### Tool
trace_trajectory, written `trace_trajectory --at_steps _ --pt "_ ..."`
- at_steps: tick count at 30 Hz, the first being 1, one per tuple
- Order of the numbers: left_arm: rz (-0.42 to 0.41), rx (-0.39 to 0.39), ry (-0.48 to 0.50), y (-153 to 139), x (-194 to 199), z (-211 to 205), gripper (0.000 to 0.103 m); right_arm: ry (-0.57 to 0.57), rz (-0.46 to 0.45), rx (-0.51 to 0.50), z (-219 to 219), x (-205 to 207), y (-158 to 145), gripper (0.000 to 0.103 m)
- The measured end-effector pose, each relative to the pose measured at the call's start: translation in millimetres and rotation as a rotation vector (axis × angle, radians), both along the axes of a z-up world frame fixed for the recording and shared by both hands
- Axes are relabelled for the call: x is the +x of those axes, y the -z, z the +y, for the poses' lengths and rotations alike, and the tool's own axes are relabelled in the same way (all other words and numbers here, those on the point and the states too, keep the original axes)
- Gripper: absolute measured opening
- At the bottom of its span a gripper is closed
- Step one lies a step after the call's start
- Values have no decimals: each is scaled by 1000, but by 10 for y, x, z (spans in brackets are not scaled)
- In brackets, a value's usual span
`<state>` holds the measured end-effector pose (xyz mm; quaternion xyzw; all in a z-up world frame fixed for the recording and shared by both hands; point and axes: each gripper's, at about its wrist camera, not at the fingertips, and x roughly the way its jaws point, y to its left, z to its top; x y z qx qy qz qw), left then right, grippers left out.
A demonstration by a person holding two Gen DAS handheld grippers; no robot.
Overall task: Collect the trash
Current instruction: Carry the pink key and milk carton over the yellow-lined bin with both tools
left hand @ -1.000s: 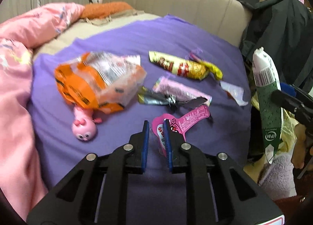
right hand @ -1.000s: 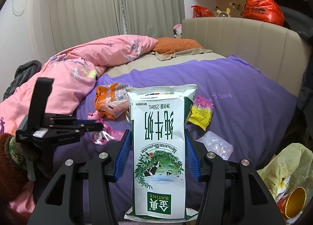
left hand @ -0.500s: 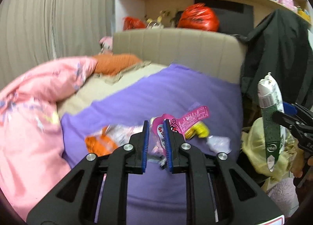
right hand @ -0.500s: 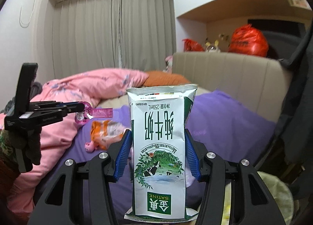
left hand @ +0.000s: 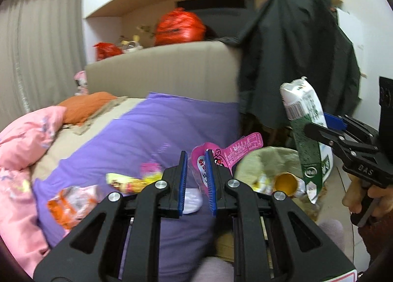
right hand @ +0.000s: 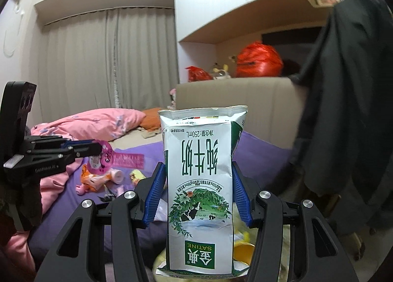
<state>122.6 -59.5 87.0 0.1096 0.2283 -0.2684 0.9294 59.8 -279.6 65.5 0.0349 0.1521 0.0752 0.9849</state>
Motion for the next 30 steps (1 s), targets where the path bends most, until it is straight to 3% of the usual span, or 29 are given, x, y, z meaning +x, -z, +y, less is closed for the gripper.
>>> trace_trajectory --at_steps 4,10,16,18,23,27,30 --pt "25 46 62 151 -41 -419 14 56 2 23 -301 -97 135 50" --pt "103 51 134 390 8 -781 14 102 2 64 -588 -124 313 50" --pt "261 -16 217 747 264 -1088 15 140 -19 107 -764 61 433 50" --pt "306 4 235 900 330 -1213 15 150 -8 117 -812 171 495 50" --pt "358 81 222 1278 422 -1402 15 134 91 129 -834 430 800 50" --pt "373 91 216 1392 450 -1383 15 100 212 147 -845 515 1104 50" --pt "377 102 220 1446 447 -1377 15 88 247 161 -856 457 1246 50"
